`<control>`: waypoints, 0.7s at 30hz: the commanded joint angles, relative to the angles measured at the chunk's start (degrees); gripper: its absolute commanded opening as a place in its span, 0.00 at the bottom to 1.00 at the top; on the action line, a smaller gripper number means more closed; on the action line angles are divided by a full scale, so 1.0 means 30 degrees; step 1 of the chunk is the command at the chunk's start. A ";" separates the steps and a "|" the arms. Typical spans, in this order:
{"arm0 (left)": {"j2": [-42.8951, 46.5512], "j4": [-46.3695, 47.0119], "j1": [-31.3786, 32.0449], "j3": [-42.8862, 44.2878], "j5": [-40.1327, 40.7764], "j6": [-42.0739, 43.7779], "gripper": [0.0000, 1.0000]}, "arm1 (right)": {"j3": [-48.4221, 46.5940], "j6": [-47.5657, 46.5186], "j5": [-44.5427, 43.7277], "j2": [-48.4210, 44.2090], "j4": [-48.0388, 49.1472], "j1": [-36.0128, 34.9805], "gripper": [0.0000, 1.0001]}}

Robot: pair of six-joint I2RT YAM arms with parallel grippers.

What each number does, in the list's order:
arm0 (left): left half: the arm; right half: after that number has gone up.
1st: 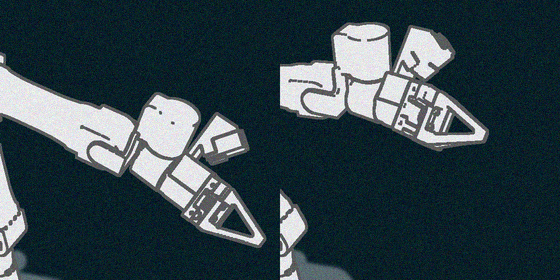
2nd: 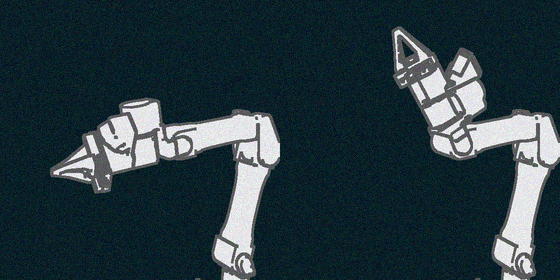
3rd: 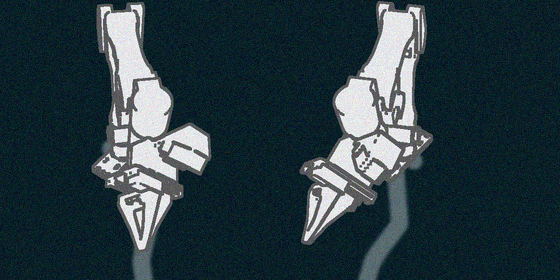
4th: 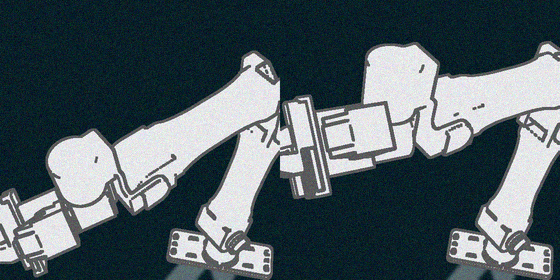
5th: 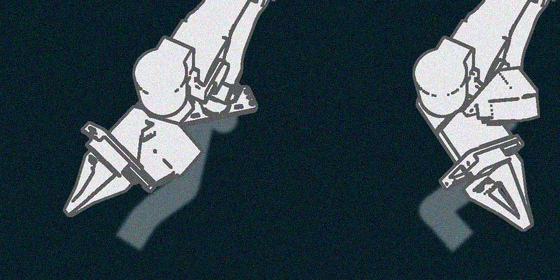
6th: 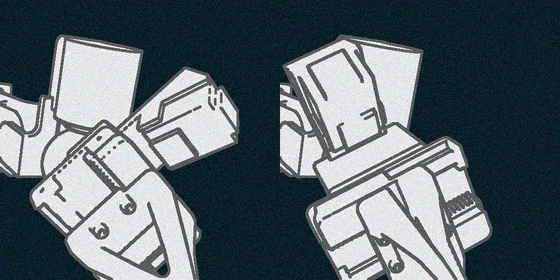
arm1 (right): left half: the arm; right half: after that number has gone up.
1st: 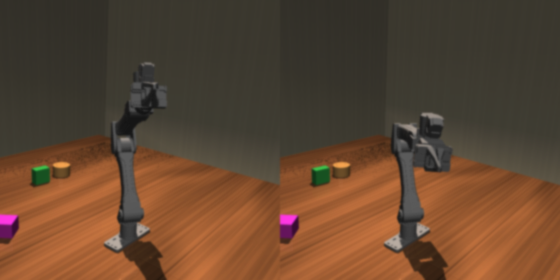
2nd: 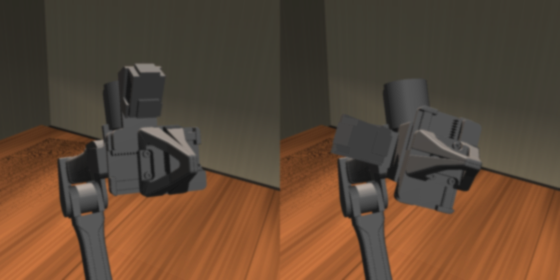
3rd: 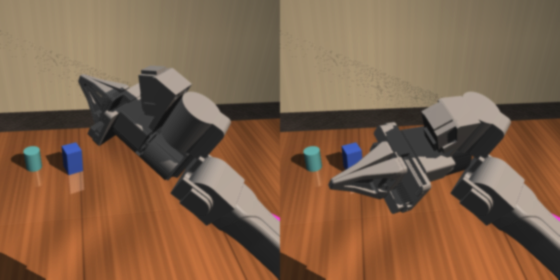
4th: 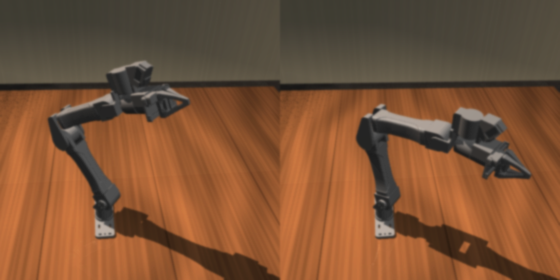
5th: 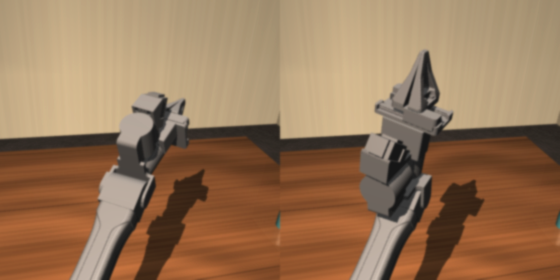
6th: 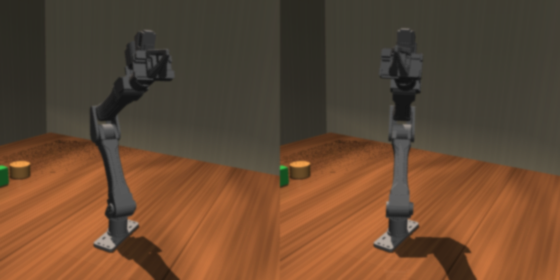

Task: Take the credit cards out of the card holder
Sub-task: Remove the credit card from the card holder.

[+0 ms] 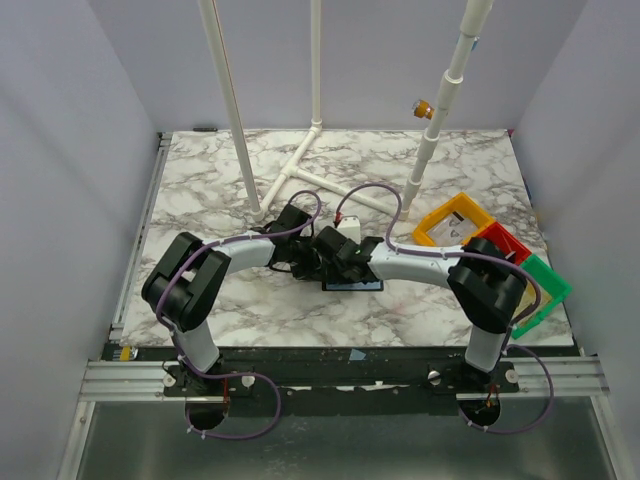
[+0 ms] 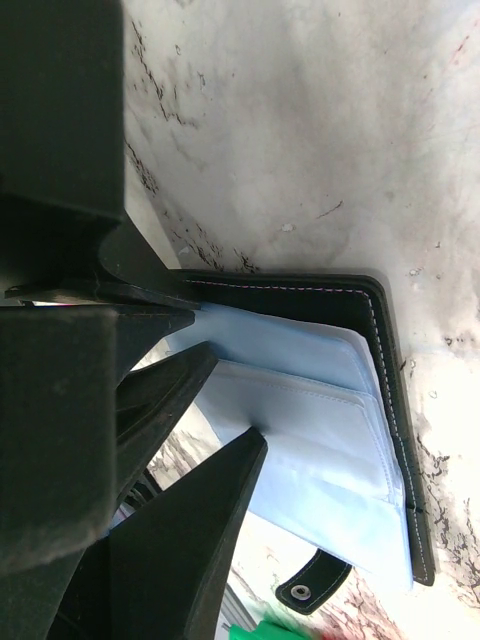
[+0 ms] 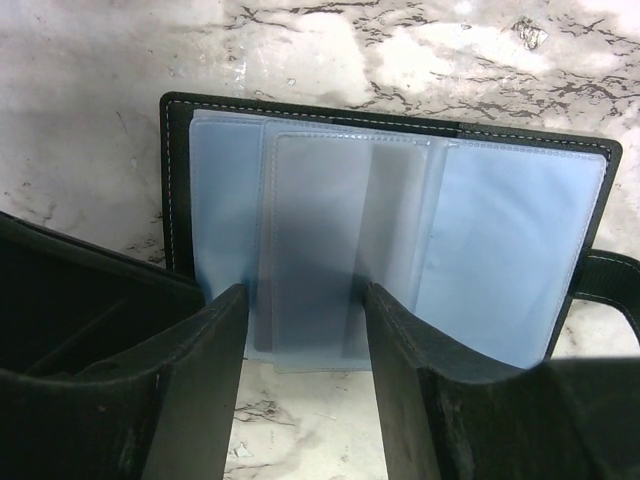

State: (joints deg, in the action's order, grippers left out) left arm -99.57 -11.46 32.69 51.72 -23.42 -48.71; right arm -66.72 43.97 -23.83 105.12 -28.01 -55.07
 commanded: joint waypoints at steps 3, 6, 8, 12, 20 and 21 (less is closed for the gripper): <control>-0.0443 -0.0541 -0.0085 0.0161 0.0219 0.0292 0.00 | 0.1385 0.0591 0.0282 -0.0875 0.0700 -0.0116 0.57; -0.0414 -0.0568 -0.0093 0.0163 0.0215 0.0306 0.00 | 0.1848 0.0867 0.0607 -0.1185 0.1118 -0.0046 0.58; -0.0370 -0.0575 -0.0085 0.0161 0.0218 0.0351 0.00 | 0.2357 0.1061 0.1138 -0.1459 0.1644 0.0178 0.58; -0.0326 -0.0603 -0.0090 0.0190 0.0240 0.0404 0.00 | 0.3279 0.1312 0.2154 -0.1988 0.2596 0.0624 0.59; -0.0375 -0.0608 -0.0087 0.0234 0.0208 0.0421 0.00 | 0.4102 0.1529 0.2953 -0.2745 0.3660 0.1050 0.65; -0.0388 -0.0603 -0.0094 0.0249 0.0218 0.0445 0.00 | 0.4233 0.1586 0.3050 -0.2841 0.3777 0.1120 0.65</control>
State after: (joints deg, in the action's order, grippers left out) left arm -99.57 -11.60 32.64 51.75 -23.40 -48.66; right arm -56.25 46.94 -17.87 97.78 -17.67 -52.40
